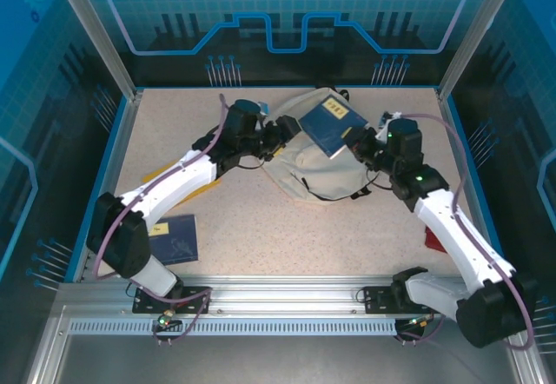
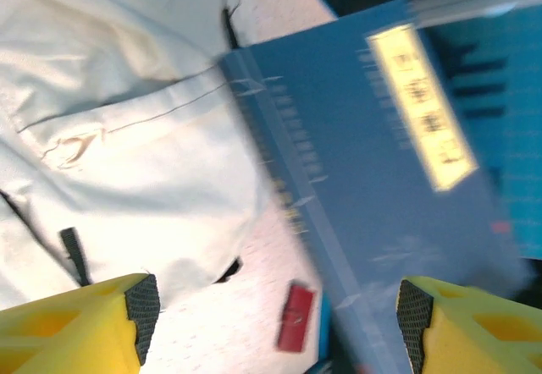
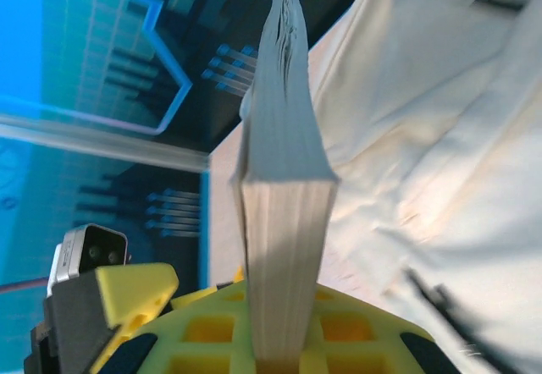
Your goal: Pack books, pencil case, and school supplies into a backpack
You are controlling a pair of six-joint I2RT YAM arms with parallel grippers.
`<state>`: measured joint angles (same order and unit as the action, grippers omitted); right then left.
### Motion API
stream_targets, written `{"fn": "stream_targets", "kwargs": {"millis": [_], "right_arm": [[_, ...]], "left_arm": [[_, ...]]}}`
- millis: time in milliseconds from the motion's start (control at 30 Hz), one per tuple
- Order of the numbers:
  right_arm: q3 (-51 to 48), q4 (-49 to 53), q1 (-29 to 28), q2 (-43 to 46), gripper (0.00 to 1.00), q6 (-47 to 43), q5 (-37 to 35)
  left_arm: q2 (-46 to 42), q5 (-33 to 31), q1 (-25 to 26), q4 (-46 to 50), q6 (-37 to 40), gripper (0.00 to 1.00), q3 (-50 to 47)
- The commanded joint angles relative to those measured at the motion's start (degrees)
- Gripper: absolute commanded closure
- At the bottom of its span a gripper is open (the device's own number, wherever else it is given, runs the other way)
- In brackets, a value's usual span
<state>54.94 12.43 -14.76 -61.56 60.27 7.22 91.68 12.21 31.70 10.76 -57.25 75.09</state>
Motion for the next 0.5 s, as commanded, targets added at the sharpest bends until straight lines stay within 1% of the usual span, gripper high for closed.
{"fn": "stream_targets", "kwargs": {"millis": [0,133,233,333,467], "right_arm": [[2.3,15.7,5.0,3.9,0.97,-12.2,-6.1],[1.2,21.0,12.3,7.8,0.97,-15.8,-6.2],[0.1,23.3,18.3,9.9,0.96,-17.2,-3.5],[-1.4,24.6,23.9,11.5,0.96,-17.9,-0.4],[-3.1,26.6,29.1,12.8,0.96,-18.7,2.3]], "left_arm": [[6.0,-1.1,3.9,13.1,12.2,0.24,6.8],[15.0,-4.4,9.2,20.6,18.6,0.24,16.8],[21.8,-6.3,12.5,24.7,24.3,0.24,24.5],[27.9,-8.2,15.2,27.6,29.5,0.25,31.1],[34.2,-10.7,18.4,27.7,35.7,0.25,37.7]]}}
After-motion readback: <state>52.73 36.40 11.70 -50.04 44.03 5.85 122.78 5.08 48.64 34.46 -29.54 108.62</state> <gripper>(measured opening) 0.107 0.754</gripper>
